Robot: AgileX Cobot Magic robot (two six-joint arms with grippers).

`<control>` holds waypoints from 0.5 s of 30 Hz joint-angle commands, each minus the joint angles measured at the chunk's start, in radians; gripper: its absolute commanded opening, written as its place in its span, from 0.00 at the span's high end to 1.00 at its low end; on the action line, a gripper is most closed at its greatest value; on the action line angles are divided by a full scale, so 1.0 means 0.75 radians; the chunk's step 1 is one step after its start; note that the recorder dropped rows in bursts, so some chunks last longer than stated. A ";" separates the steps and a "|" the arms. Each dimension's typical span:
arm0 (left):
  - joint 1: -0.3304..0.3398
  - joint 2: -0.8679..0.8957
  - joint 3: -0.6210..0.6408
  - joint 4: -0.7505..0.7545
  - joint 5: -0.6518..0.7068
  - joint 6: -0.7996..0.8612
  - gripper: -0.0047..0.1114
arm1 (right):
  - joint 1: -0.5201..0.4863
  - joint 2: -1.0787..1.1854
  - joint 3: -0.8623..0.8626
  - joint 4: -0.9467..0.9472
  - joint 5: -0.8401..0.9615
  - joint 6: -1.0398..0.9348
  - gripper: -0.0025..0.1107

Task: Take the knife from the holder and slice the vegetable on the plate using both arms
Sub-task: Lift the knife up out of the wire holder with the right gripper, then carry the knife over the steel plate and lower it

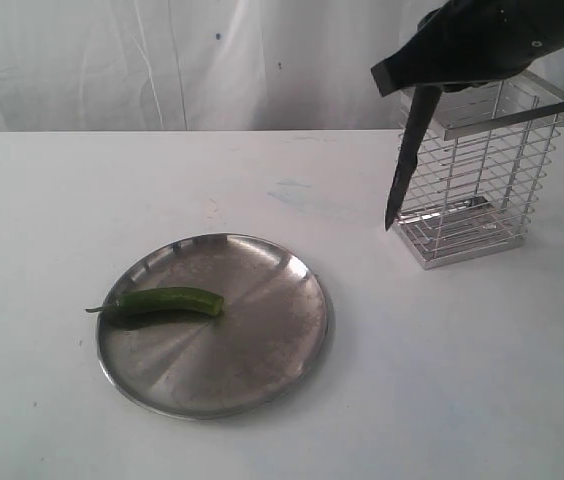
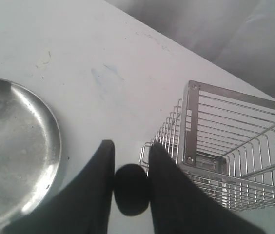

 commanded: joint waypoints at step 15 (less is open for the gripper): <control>0.001 -0.006 0.006 -0.013 -0.004 -0.002 0.96 | 0.206 0.002 -0.006 0.286 -0.151 -0.077 0.98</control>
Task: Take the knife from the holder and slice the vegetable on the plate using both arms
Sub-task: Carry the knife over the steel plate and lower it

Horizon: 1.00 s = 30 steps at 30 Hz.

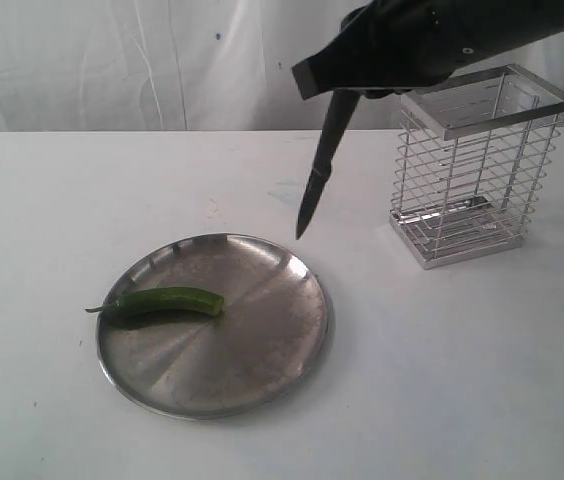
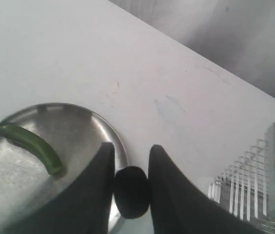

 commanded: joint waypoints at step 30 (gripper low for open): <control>0.001 -0.006 0.006 -0.013 -0.004 -0.002 0.96 | 0.128 0.211 0.343 0.165 -0.448 -0.135 0.98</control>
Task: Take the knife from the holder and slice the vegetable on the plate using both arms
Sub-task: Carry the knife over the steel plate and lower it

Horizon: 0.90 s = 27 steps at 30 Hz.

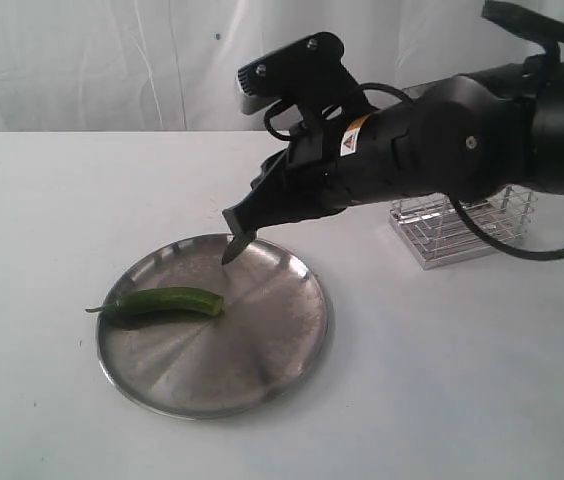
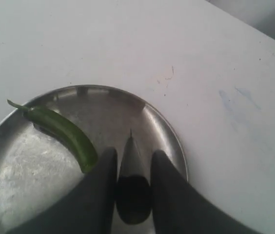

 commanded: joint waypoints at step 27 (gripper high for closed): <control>0.001 -0.006 0.006 -0.013 -0.004 -0.002 0.96 | 0.001 0.038 0.302 0.208 0.271 -0.040 0.98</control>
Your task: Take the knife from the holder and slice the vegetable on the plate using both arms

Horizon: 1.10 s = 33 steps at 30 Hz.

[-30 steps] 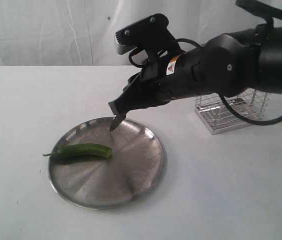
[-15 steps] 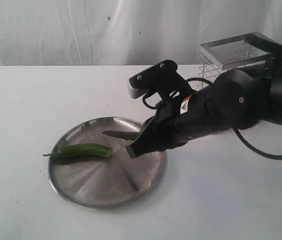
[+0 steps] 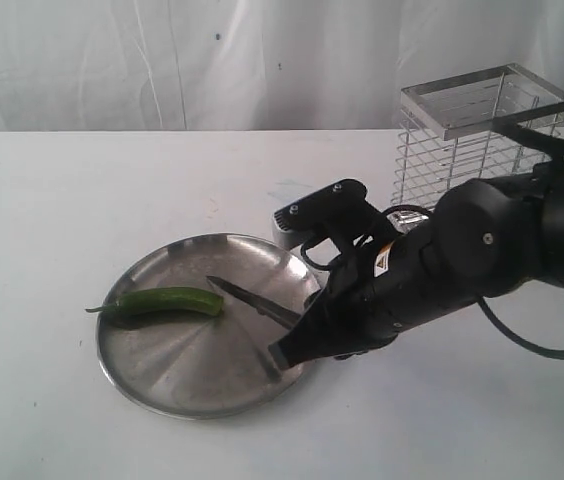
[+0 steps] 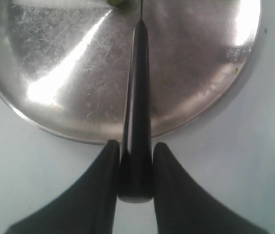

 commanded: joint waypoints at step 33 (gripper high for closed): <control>0.001 -0.006 0.006 -0.013 -0.004 -0.002 0.96 | 0.001 0.149 0.005 -0.050 0.260 -0.113 0.98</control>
